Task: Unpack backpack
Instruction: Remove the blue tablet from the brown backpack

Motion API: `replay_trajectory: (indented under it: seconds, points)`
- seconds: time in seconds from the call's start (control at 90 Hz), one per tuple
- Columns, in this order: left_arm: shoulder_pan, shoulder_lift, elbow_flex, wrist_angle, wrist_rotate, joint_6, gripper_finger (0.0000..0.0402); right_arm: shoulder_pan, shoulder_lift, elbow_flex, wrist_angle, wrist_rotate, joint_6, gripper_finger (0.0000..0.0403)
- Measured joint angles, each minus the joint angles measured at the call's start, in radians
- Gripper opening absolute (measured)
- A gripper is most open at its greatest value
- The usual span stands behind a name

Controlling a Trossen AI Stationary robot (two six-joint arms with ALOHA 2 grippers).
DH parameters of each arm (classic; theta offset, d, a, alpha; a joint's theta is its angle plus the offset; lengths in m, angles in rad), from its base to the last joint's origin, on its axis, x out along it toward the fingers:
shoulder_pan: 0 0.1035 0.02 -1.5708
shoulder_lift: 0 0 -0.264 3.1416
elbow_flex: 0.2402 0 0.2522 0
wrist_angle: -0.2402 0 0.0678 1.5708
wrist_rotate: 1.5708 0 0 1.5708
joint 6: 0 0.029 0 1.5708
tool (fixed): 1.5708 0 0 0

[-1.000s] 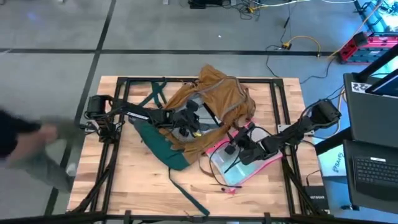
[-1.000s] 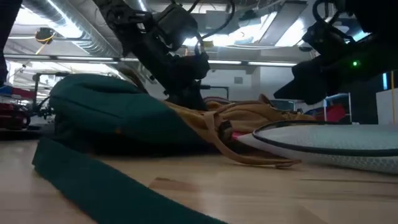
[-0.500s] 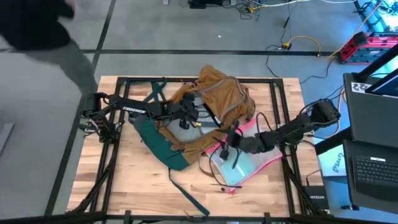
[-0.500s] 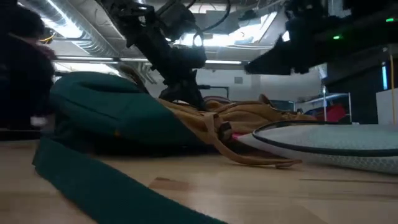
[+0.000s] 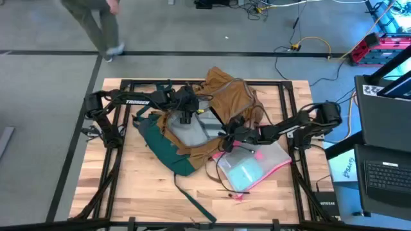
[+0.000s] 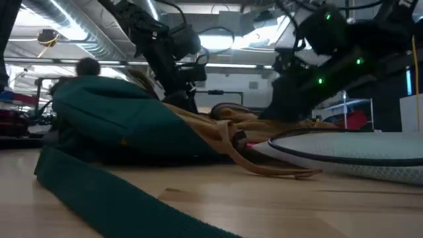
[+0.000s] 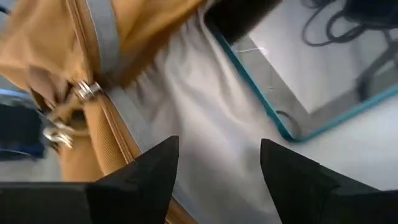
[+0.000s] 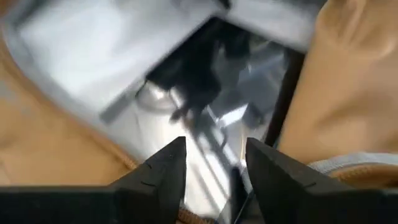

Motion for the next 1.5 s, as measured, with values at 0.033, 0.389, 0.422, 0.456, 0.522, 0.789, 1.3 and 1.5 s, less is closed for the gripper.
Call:
replay_trajectory:
  seconds: [0.033,0.389,0.422,0.456,0.522,0.789,1.3,1.5]
  points:
    - [0.009,0.0,0.0,-0.011,0.031,-0.008,0.0213,-0.002,0.013,0.003,0.005,-0.005,0.004,0.0154]
    - [0.059,-0.001,0.0,-0.059,0.392,-0.074,0.0214,-0.013,0.098,0.035,0.024,-0.038,0.027,0.0154]
    - [0.055,-0.001,0.0,-0.059,0.411,-0.074,0.0214,-0.013,0.099,0.04,0.02,-0.04,0.024,0.0154]
    - [0.049,-0.001,0.0,-0.064,0.417,-0.074,0.0214,-0.013,0.099,0.044,0.016,-0.045,0.02,0.0154]
    - [0.042,-0.001,0.0,-0.066,0.43,-0.074,0.0214,-0.013,0.1,0.049,0.011,-0.05,0.007,0.0154]
    - [0.023,-0.002,0.0,-0.074,0.382,-0.103,0.0214,-0.012,0.101,0.052,0.011,-0.062,0.003,0.0154]
    - [0.128,0.025,0.0,-0.099,0.56,-0.26,0.0214,-0.012,0.112,0.051,0.03,-0.067,-0.001,0.0154]
    - [0.092,0.099,0.002,-0.065,0.607,-0.28,0.0214,-0.019,0.125,0.05,0.065,-0.078,-0.022,0.0154]
